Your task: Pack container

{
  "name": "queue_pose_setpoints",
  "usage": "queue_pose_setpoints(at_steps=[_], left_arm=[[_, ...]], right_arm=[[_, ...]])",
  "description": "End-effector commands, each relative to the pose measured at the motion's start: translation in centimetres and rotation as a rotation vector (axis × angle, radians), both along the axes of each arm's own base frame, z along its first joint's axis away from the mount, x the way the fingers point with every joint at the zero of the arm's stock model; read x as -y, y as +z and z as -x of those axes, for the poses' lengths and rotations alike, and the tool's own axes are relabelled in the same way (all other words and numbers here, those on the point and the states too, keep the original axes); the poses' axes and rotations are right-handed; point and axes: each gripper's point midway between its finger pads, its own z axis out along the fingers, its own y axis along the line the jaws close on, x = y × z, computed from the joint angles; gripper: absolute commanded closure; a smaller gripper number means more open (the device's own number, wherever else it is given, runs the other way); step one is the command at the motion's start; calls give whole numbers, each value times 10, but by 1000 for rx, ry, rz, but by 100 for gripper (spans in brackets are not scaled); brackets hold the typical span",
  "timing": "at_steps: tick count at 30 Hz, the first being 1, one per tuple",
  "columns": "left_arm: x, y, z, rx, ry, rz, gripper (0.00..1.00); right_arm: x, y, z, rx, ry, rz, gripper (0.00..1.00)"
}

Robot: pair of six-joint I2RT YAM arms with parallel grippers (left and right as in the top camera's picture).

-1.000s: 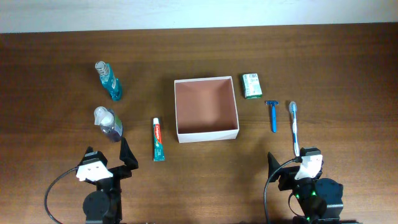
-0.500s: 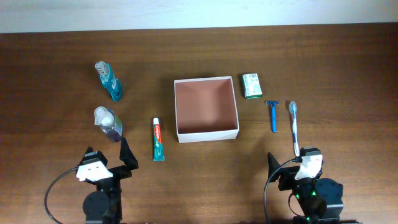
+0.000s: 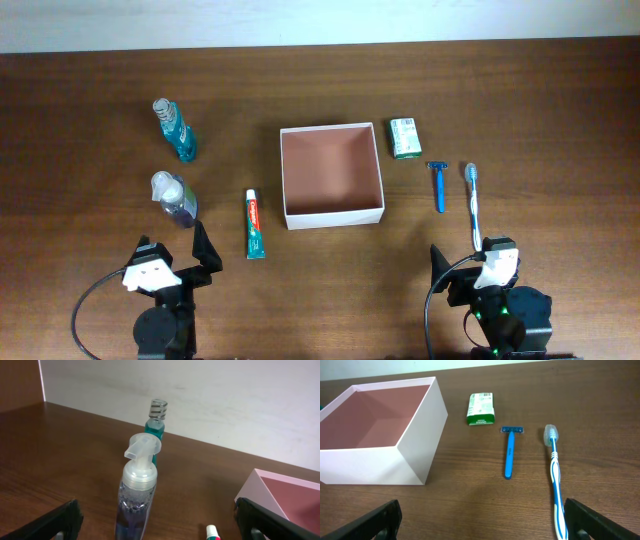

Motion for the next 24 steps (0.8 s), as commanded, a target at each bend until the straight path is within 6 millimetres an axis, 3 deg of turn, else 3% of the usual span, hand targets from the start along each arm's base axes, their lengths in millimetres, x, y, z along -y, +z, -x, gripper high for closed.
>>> queue_pose_setpoints(at_steps=[1, 13, 18, 24], left_arm=[[-2, -2, 0, -8, 12, 4, 1], [5, 5, -1, 23, -29, 13, 0], [50, 39, -1, 158, -298, 12, 1], [61, 83, 9, 262, -357, -72, 1]], right_arm=[[-3, -3, 1, -10, 11, -10, 1], [-3, -3, 1, -10, 11, -10, 1], [-3, -3, 1, -10, 11, -10, 1], [-3, -3, 1, -10, 11, -10, 1]])
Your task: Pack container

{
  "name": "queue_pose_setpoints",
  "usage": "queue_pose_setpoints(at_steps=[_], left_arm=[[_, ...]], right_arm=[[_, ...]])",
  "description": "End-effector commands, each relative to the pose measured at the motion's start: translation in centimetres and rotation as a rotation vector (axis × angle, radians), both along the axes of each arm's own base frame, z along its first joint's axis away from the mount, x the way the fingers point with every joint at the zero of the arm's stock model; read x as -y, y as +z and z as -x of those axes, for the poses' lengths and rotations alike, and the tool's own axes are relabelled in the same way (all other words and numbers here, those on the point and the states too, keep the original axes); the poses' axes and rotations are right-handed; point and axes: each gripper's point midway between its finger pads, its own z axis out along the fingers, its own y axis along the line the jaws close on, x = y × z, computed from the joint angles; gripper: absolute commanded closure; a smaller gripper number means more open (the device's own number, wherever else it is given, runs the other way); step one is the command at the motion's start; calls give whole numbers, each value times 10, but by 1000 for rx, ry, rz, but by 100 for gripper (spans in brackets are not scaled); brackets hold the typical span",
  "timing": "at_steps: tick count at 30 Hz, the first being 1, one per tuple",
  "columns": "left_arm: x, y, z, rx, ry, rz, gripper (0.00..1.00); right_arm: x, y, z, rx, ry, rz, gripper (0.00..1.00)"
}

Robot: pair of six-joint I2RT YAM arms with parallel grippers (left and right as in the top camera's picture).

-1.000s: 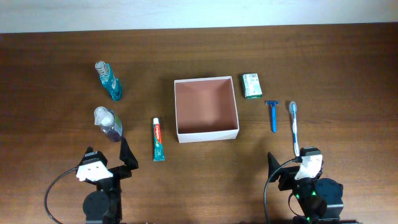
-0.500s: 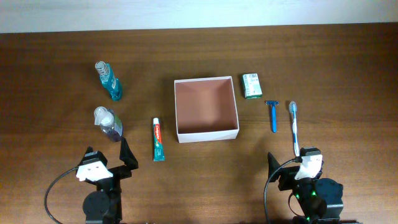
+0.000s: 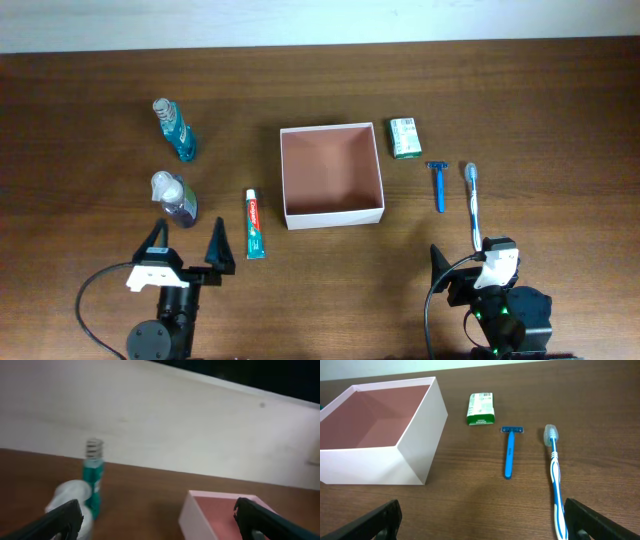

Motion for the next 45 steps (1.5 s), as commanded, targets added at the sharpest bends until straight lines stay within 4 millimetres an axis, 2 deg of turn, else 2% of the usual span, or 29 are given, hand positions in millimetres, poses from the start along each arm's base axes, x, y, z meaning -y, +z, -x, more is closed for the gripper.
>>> queue_pose_setpoints(at_steps=[1, 4, 8, 10, 13, 18, 22, 26, 30, 34, 39, 42, 45], left_arm=[[12, 41, 11, 86, -62, -97, 1], [4, 70, 16, 73, -3, -189, 1], [-6, 86, 9, -112, 43, -218, 1], [-5, 92, -3, -224, 26, -229, 1], [9, 109, -27, -351, -70, -227, 1], [17, 122, -57, -447, -127, -242, 1], [16, 108, -77, -670, -145, -237, 1], [2, 85, -96, -891, -86, -259, 1], [0, 65, -117, -968, -82, -263, 1], [-2, 48, -126, -1020, -70, -231, 1], [-31, 29, -130, -1092, 6, -161, 1], [-55, 18, -130, -1137, 93, -50, 1], [-69, 7, -128, -1182, 130, 11, 0]], right_arm=[[-3, -3, 1, -10, 11, -10, 1], [-3, -3, 1, -11, 11, -10, 1], [-3, -3, 1, -11, 11, -10, 1], [-3, -3, 1, -10, 11, -10, 1], [-3, -3, 1, -11, 11, -10, 1], [-3, -3, 1, -10, 11, -10, 1], [-3, -3, 1, -10, 11, -10, 1], [-3, -3, 1, -10, 11, -10, 1], [-3, -3, 1, -11, 11, -10, 1], [-3, -3, 1, -10, 11, -10, 1], [-3, -3, 1, -11, 11, -10, 1], [-3, -3, 1, -11, 11, -10, 1], [-3, -3, 1, -10, 11, -10, 1]])
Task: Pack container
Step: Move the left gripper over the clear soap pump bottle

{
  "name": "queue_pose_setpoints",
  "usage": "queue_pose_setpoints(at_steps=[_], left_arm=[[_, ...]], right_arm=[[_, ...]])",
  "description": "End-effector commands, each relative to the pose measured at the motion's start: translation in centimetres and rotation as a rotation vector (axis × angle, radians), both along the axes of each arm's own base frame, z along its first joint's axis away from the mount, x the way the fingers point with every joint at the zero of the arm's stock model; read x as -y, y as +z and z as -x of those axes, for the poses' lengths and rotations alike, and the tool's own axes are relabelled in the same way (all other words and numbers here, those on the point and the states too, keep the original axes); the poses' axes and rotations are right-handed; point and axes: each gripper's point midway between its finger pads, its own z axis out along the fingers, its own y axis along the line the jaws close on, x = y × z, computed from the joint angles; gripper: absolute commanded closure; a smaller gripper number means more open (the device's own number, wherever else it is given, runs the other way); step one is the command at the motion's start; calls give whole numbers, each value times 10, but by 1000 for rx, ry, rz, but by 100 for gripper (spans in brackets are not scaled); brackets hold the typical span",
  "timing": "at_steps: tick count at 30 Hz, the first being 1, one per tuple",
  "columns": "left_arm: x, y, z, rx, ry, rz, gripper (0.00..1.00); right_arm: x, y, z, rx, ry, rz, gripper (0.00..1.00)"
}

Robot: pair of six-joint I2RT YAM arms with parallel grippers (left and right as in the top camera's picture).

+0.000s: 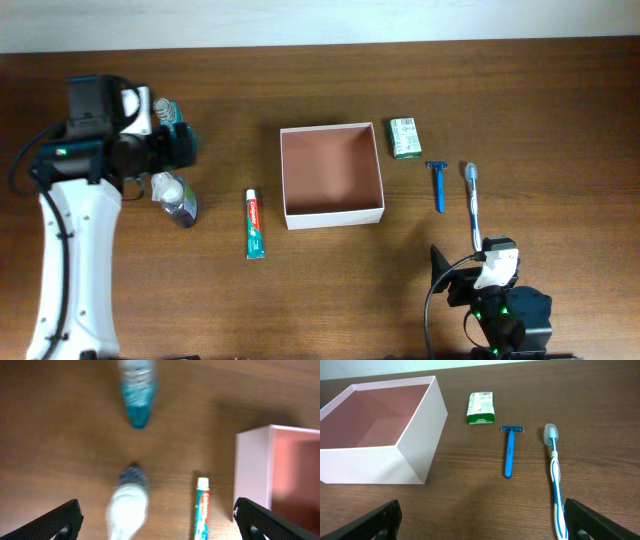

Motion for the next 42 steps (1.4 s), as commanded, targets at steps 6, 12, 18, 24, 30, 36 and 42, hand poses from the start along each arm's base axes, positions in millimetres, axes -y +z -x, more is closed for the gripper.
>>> queue_pose_setpoints(at_steps=[6, 12, 18, 24, 30, 36, 42], left_arm=[[-12, -29, 3, -121, 57, 60, 1], [-13, -53, -1, -187, 43, 63, 1], [-12, -85, -3, -278, 43, 83, 1], [-12, -100, 0, -332, 43, 91, 1], [-11, -101, 5, -354, 44, 95, 1], [-10, -101, 8, -367, 44, 96, 1], [-10, -102, 10, -374, 44, 98, 1]], right_arm=[[-3, -3, 1, -8, 11, -11, 1], [-3, -2, 1, -8, 11, -11, 1], [-3, -2, 1, -8, 11, -11, 1], [-3, -2, 1, -8, 11, -11, 1], [-3, -2, 1, -8, 11, -11, 1], [-3, -3, 1, -8, 11, -11, 1], [-3, -2, 1, -8, 11, -11, 1]])
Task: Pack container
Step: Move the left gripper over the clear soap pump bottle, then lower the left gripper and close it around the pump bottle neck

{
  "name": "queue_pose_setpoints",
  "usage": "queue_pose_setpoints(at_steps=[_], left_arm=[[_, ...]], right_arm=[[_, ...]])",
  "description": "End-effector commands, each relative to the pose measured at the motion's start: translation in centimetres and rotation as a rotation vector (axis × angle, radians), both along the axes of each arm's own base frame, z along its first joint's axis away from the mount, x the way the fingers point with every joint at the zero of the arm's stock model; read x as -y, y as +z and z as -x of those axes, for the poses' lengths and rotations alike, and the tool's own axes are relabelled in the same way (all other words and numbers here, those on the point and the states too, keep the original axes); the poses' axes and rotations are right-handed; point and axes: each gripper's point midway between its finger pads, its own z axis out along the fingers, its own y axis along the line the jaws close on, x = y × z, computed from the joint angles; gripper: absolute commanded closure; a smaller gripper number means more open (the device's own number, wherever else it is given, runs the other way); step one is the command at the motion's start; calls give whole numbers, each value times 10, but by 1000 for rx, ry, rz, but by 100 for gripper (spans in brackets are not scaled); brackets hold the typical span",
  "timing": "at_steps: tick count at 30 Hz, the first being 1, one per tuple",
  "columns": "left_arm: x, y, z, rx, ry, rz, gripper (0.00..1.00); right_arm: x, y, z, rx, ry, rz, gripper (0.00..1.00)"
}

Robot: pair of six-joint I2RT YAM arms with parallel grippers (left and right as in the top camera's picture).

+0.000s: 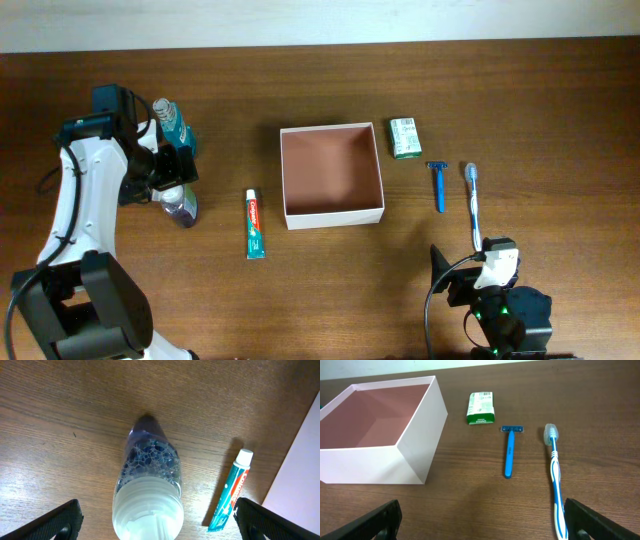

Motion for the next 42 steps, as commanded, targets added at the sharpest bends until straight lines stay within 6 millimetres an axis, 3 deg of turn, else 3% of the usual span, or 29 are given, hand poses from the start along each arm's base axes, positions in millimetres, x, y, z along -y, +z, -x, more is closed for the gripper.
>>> queue_pose_setpoints(at_steps=[1, 9, 12, 15, 18, 25, 29, 40, 42], left_arm=[[3, 3, -2, 7, -18, 15, 1], [4, 2, 4, -20, -18, 20, 1], [4, 2, 4, -20, -18, 20, 11], [4, 2, 4, -20, -18, 19, 29], [3, 2, 4, -16, -18, 19, 34], [3, 3, -1, 1, -18, 15, 57], [2, 3, -3, 9, -18, 14, 64], [1, 4, -10, 39, -18, 7, 64], [0, 5, -12, 47, -18, 5, 57]], right_arm=[[-3, -2, 1, -7, 11, -10, 1], [-3, -2, 1, -7, 11, -10, 1], [-3, -2, 1, -7, 11, -10, 1], [-3, -3, 1, -8, 11, -10, 1], [-3, -2, 1, -7, 11, -10, 1], [-3, -3, 1, -8, 11, -10, 1], [-3, -3, 1, -8, 11, -10, 1], [-3, -2, 1, -7, 11, -10, 1], [-3, -2, 1, -7, 11, -10, 1]])
